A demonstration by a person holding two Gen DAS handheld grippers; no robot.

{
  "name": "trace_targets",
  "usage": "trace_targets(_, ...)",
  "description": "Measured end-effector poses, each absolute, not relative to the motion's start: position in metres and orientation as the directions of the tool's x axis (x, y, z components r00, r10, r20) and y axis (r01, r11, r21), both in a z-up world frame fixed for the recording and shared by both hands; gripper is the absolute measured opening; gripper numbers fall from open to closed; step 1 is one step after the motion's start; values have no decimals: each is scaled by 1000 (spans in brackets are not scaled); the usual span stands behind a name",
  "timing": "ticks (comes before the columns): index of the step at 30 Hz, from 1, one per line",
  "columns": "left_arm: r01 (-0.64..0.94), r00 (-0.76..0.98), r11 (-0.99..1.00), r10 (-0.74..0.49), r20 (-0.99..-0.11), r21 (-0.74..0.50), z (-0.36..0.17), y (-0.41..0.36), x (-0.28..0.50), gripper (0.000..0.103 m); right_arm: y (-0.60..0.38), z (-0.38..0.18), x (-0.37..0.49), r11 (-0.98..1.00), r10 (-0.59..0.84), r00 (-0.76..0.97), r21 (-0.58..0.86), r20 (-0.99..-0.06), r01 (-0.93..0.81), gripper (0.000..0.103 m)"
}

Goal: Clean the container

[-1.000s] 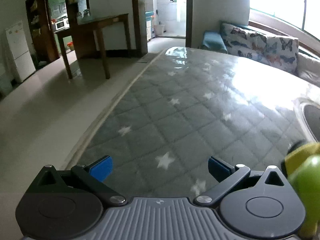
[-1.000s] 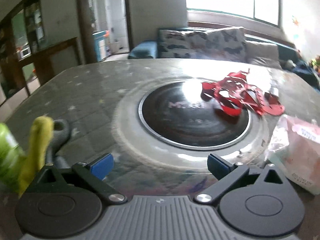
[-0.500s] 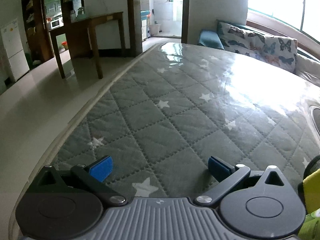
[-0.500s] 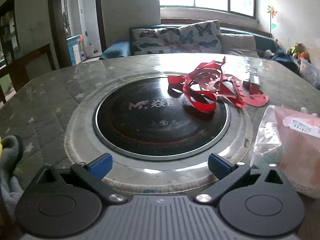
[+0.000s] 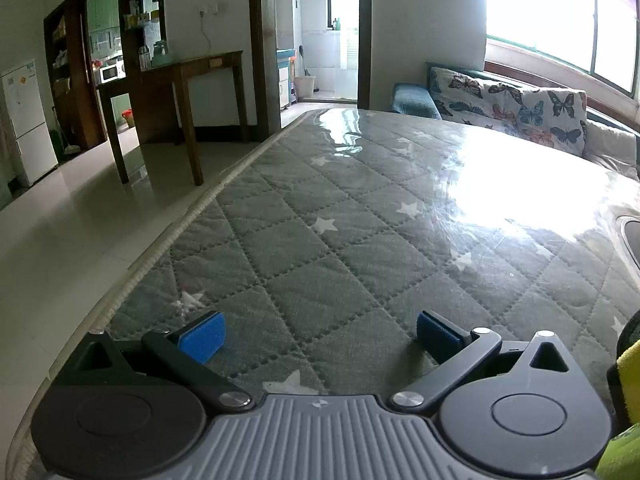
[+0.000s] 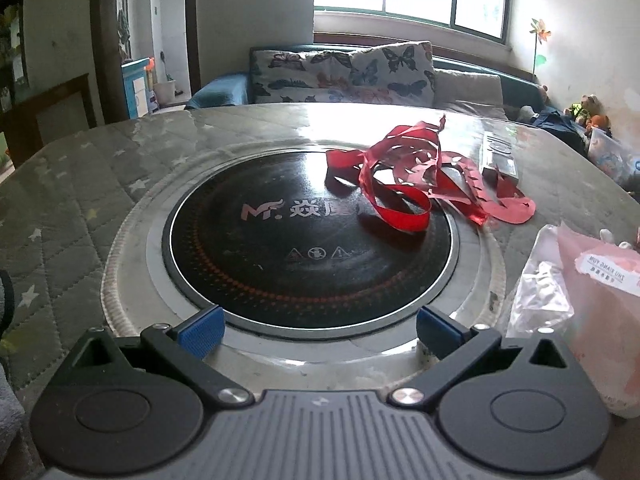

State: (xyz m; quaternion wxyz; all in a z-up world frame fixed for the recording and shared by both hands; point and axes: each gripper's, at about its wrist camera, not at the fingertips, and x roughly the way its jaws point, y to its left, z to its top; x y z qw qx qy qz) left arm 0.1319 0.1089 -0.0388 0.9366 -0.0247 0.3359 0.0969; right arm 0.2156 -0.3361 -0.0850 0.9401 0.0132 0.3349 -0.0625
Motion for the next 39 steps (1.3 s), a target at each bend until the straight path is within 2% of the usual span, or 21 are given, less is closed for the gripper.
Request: trace_targets(39,-199,756,980,161,-634,11,-37,115,130,103,-336,-86,211,991,-110,771,-15,-627,129,103)
